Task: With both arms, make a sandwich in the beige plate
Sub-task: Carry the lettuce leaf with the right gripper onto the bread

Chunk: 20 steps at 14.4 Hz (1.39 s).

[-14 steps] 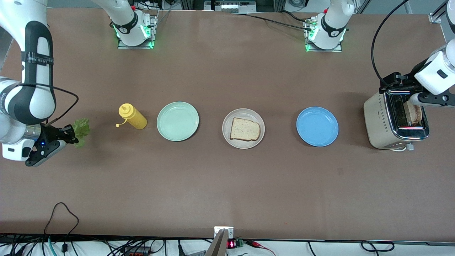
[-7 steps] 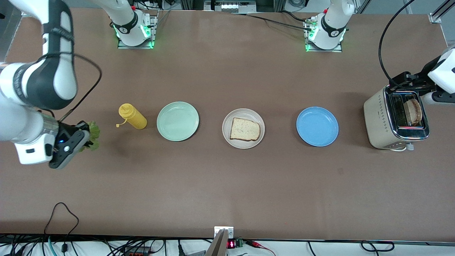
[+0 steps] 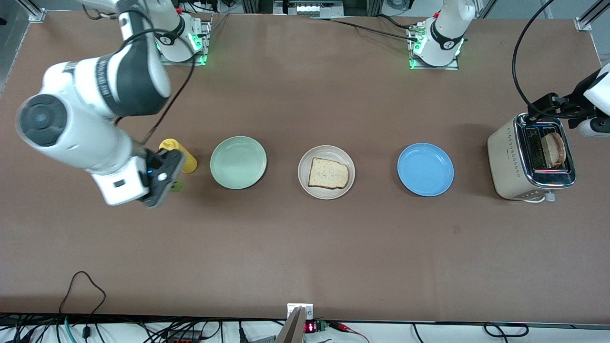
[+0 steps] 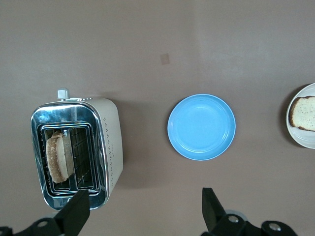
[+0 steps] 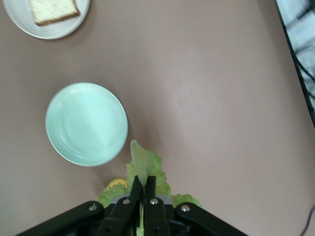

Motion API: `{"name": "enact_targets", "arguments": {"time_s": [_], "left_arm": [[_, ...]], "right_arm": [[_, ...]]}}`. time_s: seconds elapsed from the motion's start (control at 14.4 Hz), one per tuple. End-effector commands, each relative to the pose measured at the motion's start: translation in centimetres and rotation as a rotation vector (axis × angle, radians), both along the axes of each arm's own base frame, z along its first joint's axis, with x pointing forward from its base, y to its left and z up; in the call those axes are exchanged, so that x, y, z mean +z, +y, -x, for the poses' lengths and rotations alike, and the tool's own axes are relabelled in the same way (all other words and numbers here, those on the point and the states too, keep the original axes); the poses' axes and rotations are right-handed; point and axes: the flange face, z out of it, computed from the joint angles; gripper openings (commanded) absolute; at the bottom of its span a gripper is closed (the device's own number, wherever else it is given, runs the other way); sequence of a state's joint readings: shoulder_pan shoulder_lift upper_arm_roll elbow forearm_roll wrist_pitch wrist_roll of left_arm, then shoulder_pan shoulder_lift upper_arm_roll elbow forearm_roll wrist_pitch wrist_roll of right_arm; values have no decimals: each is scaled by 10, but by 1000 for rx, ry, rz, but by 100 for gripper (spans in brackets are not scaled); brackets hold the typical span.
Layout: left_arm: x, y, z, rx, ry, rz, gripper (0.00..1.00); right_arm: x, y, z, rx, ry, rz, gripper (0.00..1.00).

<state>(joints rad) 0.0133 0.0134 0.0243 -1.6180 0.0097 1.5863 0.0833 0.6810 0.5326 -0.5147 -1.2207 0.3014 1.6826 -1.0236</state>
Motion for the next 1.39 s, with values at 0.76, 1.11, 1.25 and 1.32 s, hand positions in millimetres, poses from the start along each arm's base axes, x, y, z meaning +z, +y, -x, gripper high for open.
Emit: {"name": "enact_targets", "arguments": {"time_s": [0.76,1.11,1.25,1.32], "left_arm": [[2,-11,-4,-9,9,0,100],[2,-12,-4,-11,10,0,100],[1,-10,-3,-8,22,2,100],[1,-10,-2,-8,24,2,100]], "right_arm": [[-93,260,74,-144,-75,-202,0],[-140,292,81,-206,-134,-221,0],[-156,303,83,-211,-162,-240,0],[-163,305,82,-244,-169,-247,0]]}}
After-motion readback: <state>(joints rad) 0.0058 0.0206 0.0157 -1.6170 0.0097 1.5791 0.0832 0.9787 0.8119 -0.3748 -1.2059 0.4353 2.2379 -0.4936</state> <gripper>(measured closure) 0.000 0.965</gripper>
